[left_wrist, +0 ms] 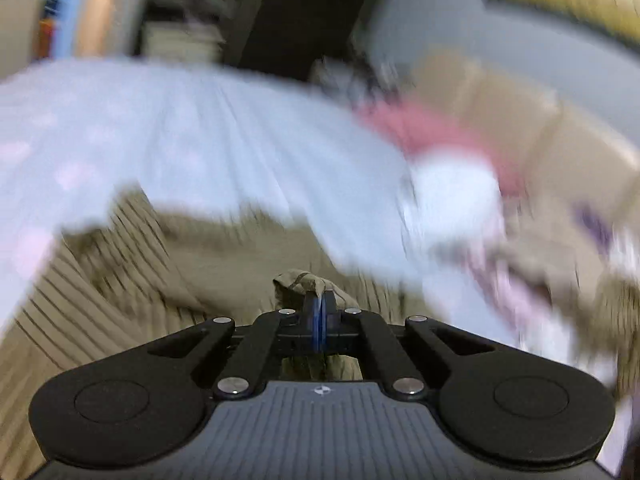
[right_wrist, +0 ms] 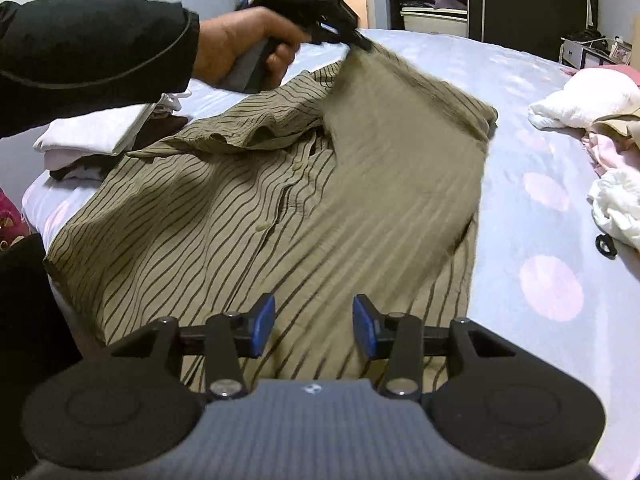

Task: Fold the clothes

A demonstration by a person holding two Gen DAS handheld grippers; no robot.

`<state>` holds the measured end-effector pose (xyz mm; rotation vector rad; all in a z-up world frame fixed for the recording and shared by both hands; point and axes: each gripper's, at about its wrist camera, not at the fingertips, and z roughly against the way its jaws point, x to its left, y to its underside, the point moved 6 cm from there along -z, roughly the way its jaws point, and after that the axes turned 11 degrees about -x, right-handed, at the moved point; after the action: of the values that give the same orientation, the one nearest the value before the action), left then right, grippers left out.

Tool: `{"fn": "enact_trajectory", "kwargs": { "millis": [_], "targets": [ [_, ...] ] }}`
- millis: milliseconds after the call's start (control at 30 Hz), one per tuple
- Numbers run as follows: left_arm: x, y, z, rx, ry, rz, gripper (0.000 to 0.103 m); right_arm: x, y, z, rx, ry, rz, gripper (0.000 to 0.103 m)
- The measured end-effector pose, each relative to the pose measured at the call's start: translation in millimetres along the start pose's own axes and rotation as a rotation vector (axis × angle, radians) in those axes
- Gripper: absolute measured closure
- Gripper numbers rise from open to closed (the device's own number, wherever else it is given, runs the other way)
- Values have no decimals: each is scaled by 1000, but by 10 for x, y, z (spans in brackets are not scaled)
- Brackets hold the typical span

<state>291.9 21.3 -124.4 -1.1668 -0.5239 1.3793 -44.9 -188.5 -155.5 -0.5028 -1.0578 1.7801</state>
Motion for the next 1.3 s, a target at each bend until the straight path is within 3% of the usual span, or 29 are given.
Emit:
{"fn": "enact_trajectory", "kwargs": {
  "millis": [33,133,233,267,333,533,633,800,967,1133,1300],
  "targets": [
    [87,-48,-20,-15,-53,19,103,3,4,-7,1,-1,-4,56],
    [295,194,-336,183,-146,-6,102,26,25,-10,8,-6,-1,56],
    [338,288,-383,203,-156,-52,95,19,35,32,9,-1,-2,56],
    [359,262,-346,173,-155,-38,84,5,38,53,8,4,-6,56],
    [343,209,-177,118,-134,14,63,-35,50,97,11,15,-17,56],
    [279,51,365,-35,-64,171,62,43,228,210,115,9,-10,55],
    [-30,325,616,24,59,161,62,92,324,268,171,4,-4,51],
    [-540,935,1077,128,190,42,61,172,481,369,265,-5,6,48],
    [-739,1379,1562,182,225,34,59,244,629,480,352,-12,10,48],
    [-856,1622,1934,217,252,5,56,235,700,644,368,-8,-52,47],
    [-1122,1857,2182,235,325,-36,52,228,770,808,385,-3,-113,50]
  ]
}}
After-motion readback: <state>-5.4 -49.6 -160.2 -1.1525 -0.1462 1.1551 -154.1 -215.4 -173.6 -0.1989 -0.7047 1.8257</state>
